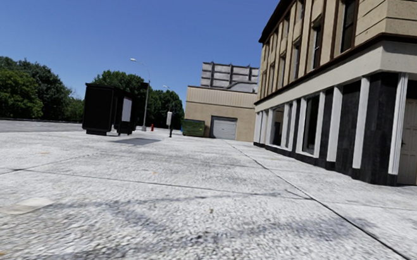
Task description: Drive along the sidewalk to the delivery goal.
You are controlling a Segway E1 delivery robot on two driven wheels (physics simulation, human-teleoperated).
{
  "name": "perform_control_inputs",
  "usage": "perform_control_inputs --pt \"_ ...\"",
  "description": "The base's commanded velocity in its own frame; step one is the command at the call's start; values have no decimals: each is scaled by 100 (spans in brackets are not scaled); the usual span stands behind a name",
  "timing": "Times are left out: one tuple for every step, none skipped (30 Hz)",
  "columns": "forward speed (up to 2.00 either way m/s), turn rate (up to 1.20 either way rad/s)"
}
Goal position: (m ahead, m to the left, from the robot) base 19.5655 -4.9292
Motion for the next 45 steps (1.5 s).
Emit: perform_control_inputs --pt "200 0" --pt "200 0" --pt "200 0" --pt "200 0" --pt "200 0" --pt "200 0" --pt "200 0" --pt "200 0" --pt "200 0" --pt "200 0" --pt "200 0" --pt "200 0" --pt "200 0" --pt "200 0" --pt "200 0" --pt "200 0" --pt "200 0" --pt "200 0" --pt "200 0" --pt "200 0" --pt "200 0" --pt "200 0" --pt "200 0" --pt "200 0" --pt "200 0" --pt "200 0" --pt "200 0" --pt "200 0" --pt "200 0" --pt "200 0" --pt "200 0" --pt "200 0" --pt "200 0" --pt "200 0" --pt "200 0" --pt "200 0" --pt "200 0" --pt "200 0" --pt "200 0" --pt "200 0" --pt "200 0" --pt "200 0" --pt "200 0" --pt "200 0" --pt "200 0"
